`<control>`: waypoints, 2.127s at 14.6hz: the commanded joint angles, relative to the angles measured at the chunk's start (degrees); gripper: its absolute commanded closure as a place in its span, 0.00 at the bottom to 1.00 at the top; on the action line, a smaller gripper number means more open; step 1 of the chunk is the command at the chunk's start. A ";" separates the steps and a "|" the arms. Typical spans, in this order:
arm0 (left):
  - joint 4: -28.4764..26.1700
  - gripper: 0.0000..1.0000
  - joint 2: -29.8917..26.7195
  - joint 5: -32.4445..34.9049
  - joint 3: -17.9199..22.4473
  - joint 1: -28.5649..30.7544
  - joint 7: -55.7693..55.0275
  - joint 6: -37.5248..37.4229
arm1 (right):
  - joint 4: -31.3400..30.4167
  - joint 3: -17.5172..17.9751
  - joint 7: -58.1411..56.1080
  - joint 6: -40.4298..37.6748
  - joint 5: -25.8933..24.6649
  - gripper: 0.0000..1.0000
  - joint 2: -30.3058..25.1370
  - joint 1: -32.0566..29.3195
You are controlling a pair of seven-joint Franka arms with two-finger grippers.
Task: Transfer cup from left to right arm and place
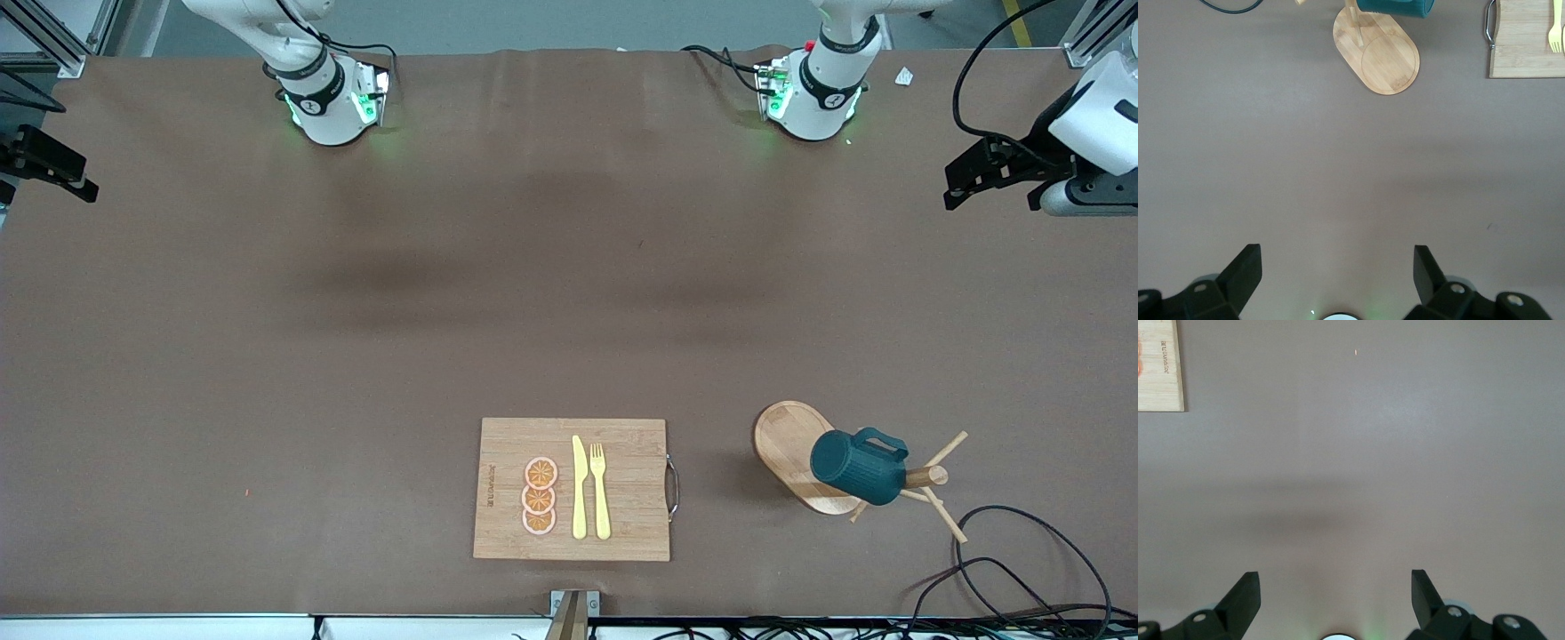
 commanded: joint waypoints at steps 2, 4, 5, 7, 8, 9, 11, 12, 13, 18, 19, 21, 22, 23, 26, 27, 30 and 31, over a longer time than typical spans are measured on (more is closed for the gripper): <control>1.54 0.00 1.11 -0.78 -0.01 -0.14 -0.64 -0.28 | 0.25 0.56 -0.42 -0.48 0.13 0.00 0.11 -1.04; 2.15 0.00 1.28 -0.78 -0.01 0.12 -0.38 -0.28 | 0.25 0.56 -0.42 -0.39 0.21 0.00 0.11 -1.04; 3.64 0.00 2.42 -0.52 0.07 0.12 -0.03 -0.28 | 0.25 0.56 -0.42 -0.39 0.30 0.00 0.11 -1.04; 8.20 0.00 5.23 -0.16 0.16 0.30 0.07 -0.54 | 0.25 0.56 -0.42 -0.22 0.48 0.00 0.11 -1.12; 8.48 0.00 5.50 -0.25 0.25 1.08 0.33 -0.63 | 0.25 0.48 -0.42 -0.22 0.57 0.00 0.11 -1.12; 8.57 0.00 5.68 -0.51 0.25 2.22 0.42 -0.63 | 0.25 0.48 -0.42 -0.13 0.57 0.00 0.11 -1.12; 8.66 0.00 5.94 -0.60 0.25 2.32 0.50 -0.72 | 0.25 0.48 -0.42 -0.13 0.83 0.00 0.11 -1.12; 8.57 0.00 5.94 -0.60 0.25 2.41 0.42 -0.72 | 0.25 0.48 -0.42 -0.13 1.44 0.00 0.11 -1.21; 8.57 0.00 6.12 -0.52 0.25 2.41 -0.45 -0.72 | 0.25 0.39 -0.42 -0.13 1.71 0.00 0.11 -1.30; 8.57 0.00 9.28 -1.13 0.42 3.02 -4.83 1.64 | 0.25 0.39 -0.60 -0.22 1.71 0.00 0.11 -1.39; 8.05 0.00 9.37 -2.26 0.42 3.20 -7.81 3.83 | 0.25 0.39 -0.60 -0.22 1.62 0.00 0.11 -1.39; 7.17 0.00 10.59 -4.46 0.42 3.37 -13.71 6.39 | 0.25 0.47 -0.69 -0.13 1.62 0.00 0.11 -1.30; 6.47 0.00 10.77 -4.99 0.42 3.37 -15.65 7.88 | 0.25 0.48 -0.69 -0.13 1.53 0.00 0.11 -1.21; 5.07 0.00 10.78 -5.96 0.42 3.37 -18.02 10.24 | 0.16 0.48 -0.69 -0.13 1.53 0.00 0.11 -1.21; 2.34 0.00 11.56 -9.55 0.42 3.46 -26.44 16.05 | 0.25 0.48 -0.69 -0.13 1.53 0.00 0.11 -1.13; 1.46 0.00 11.74 -10.70 0.42 3.29 -29.52 18.07 | 0.25 0.48 -0.69 -0.13 1.53 0.00 0.11 -1.12; -0.91 0.00 13.50 -13.00 0.25 3.02 -38.50 24.13 | 0.25 0.48 -0.69 -0.13 1.53 0.00 0.11 -1.12; -2.31 0.00 13.76 -13.08 0.16 2.85 -41.39 26.41 | 0.25 0.48 -0.69 -0.21 1.53 0.00 0.11 -1.12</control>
